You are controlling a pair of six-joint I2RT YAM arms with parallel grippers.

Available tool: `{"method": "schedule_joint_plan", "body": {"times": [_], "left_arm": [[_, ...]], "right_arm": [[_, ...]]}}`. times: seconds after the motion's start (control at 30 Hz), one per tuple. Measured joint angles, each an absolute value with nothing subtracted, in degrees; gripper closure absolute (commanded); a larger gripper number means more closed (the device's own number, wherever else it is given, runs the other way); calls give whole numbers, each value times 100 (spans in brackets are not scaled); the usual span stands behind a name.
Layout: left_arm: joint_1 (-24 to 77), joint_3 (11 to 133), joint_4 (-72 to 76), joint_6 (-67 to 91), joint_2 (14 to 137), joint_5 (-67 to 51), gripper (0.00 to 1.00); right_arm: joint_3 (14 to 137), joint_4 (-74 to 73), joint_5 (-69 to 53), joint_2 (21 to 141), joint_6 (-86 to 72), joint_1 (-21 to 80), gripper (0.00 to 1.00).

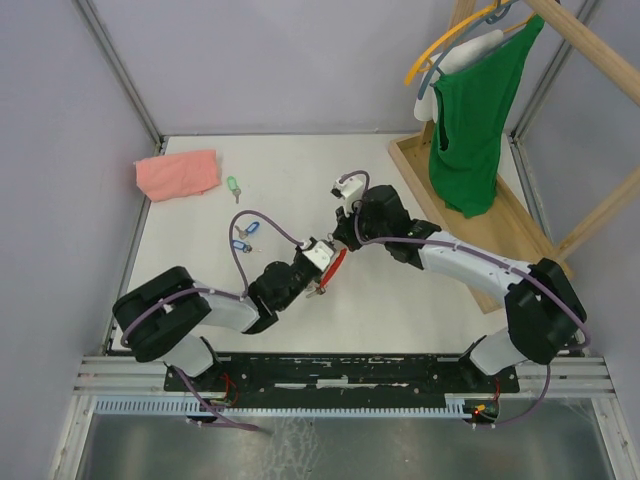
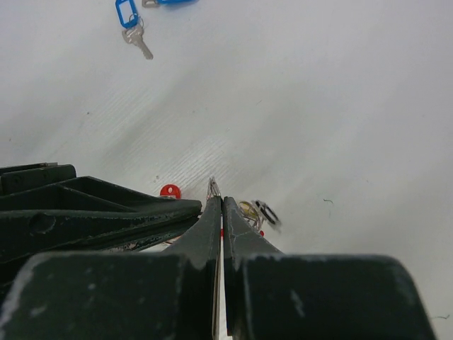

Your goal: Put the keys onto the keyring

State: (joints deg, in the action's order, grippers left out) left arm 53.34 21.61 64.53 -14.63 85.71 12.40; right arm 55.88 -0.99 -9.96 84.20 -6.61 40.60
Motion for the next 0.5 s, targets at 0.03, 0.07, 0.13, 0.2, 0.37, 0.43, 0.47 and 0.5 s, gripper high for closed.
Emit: {"method": "schedule_joint_plan", "body": {"times": [0.03, 0.07, 0.13, 0.2, 0.37, 0.43, 0.47, 0.5], "left_arm": [[5332, 2137, 6547, -1446, 8670, 1286, 97], [5332, 2110, 6681, -1435, 8790, 1328, 96], [5334, 2045, 6941, -1422, 9024, 1345, 91], [5345, 1970, 7244, -1378, 9209, 1365, 78], [5363, 1793, 8073, -1146, 9273, 1398, 49], [5365, 1658, 8289, -1048, 9150, 1358, 44], [5365, 1566, 8353, -1002, 9056, 1334, 43], [5358, 1487, 8392, -972, 8971, 1302, 43]], "right_arm": [[5704, -207, -1068, 8567, -635, 4049, 99], [5789, -290, -1138, 8680, -600, 4047, 99], [5902, -484, -1225, 8838, -482, 4038, 99], [5920, -589, -1238, 8882, -353, 4038, 99], [5686, -613, -1041, 8799, 217, 4029, 99], [5553, -668, -1046, 8768, 489, 3964, 99], [5518, -696, -1059, 8755, 617, 3918, 99], [5496, -701, -1076, 8735, 718, 3885, 99]]}}
